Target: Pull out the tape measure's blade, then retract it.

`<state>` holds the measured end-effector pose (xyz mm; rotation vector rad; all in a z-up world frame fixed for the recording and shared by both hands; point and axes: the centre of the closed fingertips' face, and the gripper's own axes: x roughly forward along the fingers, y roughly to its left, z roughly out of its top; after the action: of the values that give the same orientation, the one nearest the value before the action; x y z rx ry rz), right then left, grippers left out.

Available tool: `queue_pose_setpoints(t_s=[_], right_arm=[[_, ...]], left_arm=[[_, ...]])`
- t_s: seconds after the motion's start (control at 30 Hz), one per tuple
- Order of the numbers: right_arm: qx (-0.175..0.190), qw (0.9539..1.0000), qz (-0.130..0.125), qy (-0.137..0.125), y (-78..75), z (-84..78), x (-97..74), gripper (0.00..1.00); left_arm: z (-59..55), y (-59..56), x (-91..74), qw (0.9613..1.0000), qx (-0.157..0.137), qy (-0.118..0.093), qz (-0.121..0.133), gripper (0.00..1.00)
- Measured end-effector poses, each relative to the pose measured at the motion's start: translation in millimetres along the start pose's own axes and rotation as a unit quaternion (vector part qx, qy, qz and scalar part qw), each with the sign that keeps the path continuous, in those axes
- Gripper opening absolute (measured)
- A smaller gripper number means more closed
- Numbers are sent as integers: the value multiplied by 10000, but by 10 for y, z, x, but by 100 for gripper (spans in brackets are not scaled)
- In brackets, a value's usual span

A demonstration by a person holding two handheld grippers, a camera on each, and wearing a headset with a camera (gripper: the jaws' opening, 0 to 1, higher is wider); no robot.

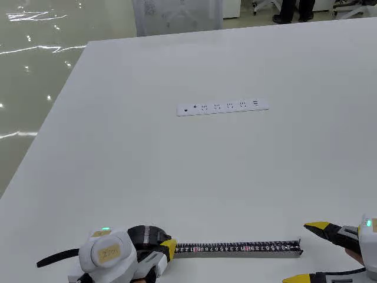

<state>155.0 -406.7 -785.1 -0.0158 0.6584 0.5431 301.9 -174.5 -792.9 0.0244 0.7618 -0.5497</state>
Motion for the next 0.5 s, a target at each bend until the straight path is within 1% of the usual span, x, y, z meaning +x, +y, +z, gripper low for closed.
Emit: queue_pose_setpoints(t_s=[0.1, 0.17, 0.27, 0.33, 0.43, 0.5], right_arm=[[-108, 9999, 49, 44, 9, -10, 6, 71], [-108, 9998, 136, 26, 34, 5, 8, 66], [-209, 9996, 165, 86, 15, -14, 20, 62], [-364, 9990, 210, 153, 6, -36, 27, 58], [-553, 9979, 249, 209, -14, -74, 41, 49], [-483, 9981, 304, 216, -19, -93, 58, 47]], left_arm=[[-1, -1, 0, 10000, 4, 3, -7, 63], [-2, -2, 1, 10000, 17, 2, -12, 63], [0, 0, 3, 10000, 24, 0, -11, 63], [-1, 0, 3, 10000, 25, 4, -17, 63], [-4, -2, 2, 10000, 26, 18, -30, 63], [-6, -2, 1, 10000, 20, 24, -50, 62]])
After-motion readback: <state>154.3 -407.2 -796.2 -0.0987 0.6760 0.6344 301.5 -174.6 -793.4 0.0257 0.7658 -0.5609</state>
